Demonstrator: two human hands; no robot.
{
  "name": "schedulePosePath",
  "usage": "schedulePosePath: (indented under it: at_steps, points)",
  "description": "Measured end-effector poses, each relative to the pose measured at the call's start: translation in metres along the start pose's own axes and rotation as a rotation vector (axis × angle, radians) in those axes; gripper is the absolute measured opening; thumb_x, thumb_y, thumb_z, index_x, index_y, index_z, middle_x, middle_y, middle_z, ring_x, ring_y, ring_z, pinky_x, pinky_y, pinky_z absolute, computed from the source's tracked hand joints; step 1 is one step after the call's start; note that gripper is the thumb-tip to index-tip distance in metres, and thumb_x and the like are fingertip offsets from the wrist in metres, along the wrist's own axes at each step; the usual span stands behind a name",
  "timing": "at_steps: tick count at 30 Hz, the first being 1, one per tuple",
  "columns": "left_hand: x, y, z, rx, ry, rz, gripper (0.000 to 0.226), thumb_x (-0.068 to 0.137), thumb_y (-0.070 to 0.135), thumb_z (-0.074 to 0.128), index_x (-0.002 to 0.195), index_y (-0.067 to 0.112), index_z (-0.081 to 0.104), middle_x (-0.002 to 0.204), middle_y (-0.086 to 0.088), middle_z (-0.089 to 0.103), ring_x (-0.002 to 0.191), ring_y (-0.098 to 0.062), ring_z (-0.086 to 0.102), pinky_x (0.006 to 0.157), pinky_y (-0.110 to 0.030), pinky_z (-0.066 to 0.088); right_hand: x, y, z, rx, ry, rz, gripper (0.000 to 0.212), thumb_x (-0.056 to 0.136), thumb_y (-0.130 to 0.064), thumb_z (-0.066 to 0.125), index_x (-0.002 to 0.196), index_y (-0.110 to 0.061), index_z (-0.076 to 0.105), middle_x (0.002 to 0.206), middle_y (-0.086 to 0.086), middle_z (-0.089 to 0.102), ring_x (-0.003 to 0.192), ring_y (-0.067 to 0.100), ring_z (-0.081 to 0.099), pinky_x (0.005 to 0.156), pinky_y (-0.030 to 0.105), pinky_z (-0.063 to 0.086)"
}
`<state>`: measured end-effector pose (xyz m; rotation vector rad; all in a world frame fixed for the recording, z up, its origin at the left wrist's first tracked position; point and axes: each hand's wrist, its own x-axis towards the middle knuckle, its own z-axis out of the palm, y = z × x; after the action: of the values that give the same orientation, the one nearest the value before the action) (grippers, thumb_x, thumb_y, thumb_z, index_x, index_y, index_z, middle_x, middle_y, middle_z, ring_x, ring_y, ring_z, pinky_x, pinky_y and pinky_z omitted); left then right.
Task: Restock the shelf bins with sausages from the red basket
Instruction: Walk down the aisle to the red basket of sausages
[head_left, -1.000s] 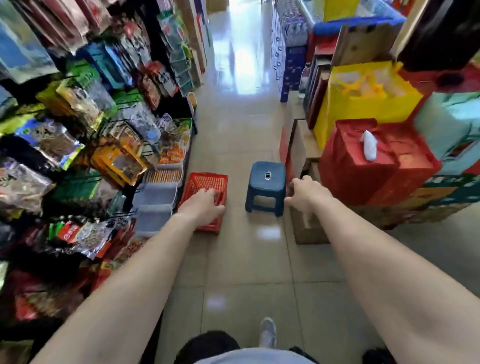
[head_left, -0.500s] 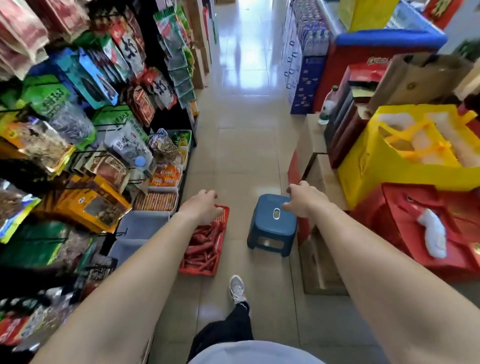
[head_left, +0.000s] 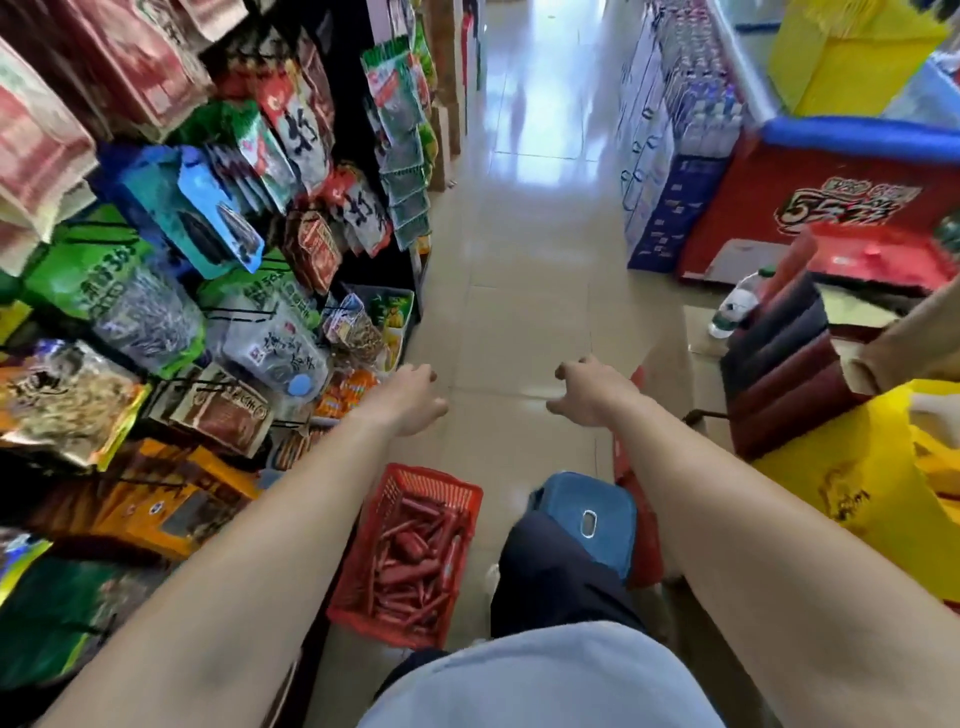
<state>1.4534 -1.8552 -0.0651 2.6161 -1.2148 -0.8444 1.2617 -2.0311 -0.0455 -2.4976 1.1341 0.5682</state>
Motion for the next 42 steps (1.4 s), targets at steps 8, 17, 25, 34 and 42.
schedulePosePath:
  at_steps: [8,17,25,34,42]
  points:
    - [0.083,-0.037,-0.066,-0.060,0.045,-0.133,0.061,0.090,0.044,0.056,0.144,0.017,0.045,0.145,-0.008,0.046,0.122,-0.030,0.054,0.097,-0.044,0.048,0.130,-0.056,-0.061,-0.063,-0.021,-0.140,0.064,0.091,-0.046,0.060,0.146,-0.017,0.044,0.144,0.012,0.041,0.127,0.035,0.048,0.099,0.043,0.046]
    - [0.218,-0.079,-0.114,-0.223,0.056,-0.420,0.057,0.091,0.041,0.059,0.140,0.015,0.049,0.137,-0.011,0.052,0.115,-0.031,0.057,0.093,-0.042,0.050,0.329,-0.146,-0.103,-0.201,-0.172,-0.373,0.064,0.090,-0.048,0.058,0.145,-0.017,0.044,0.139,0.014,0.044,0.122,0.036,0.051,0.097,0.044,0.048]
    - [0.210,-0.119,-0.101,-0.516,0.139,-0.748,0.053,0.095,0.034,0.061,0.142,0.012,0.048,0.138,-0.012,0.053,0.115,-0.028,0.058,0.086,-0.030,0.045,0.378,-0.250,-0.102,-0.468,-0.341,-0.673,0.064,0.087,-0.046,0.056,0.144,-0.019,0.045,0.139,0.009,0.053,0.121,0.033,0.054,0.093,0.041,0.049]
    - [0.063,-0.148,-0.011,-0.748,0.263,-0.977,0.015,0.097,0.027,0.059,0.110,0.020,0.053,0.098,-0.001,0.055,0.101,-0.025,0.055,0.073,-0.024,0.036,0.270,-0.323,-0.008,-0.623,-0.416,-0.925,0.055,0.089,-0.041,0.058,0.138,-0.017,0.052,0.140,0.012,0.054,0.126,0.033,0.053,0.101,0.041,0.046]
    - [-0.062,-0.161,0.080,-0.847,0.233,-1.070,0.033,0.098,0.030,0.053,0.125,0.012,0.054,0.110,-0.002,0.054,0.115,-0.030,0.057,0.094,-0.042,0.046,0.165,-0.341,0.076,-0.810,-0.458,-1.131,0.046,0.085,-0.049,0.057,0.121,-0.021,0.059,0.132,0.007,0.059,0.117,0.033,0.057,0.095,0.042,0.050]
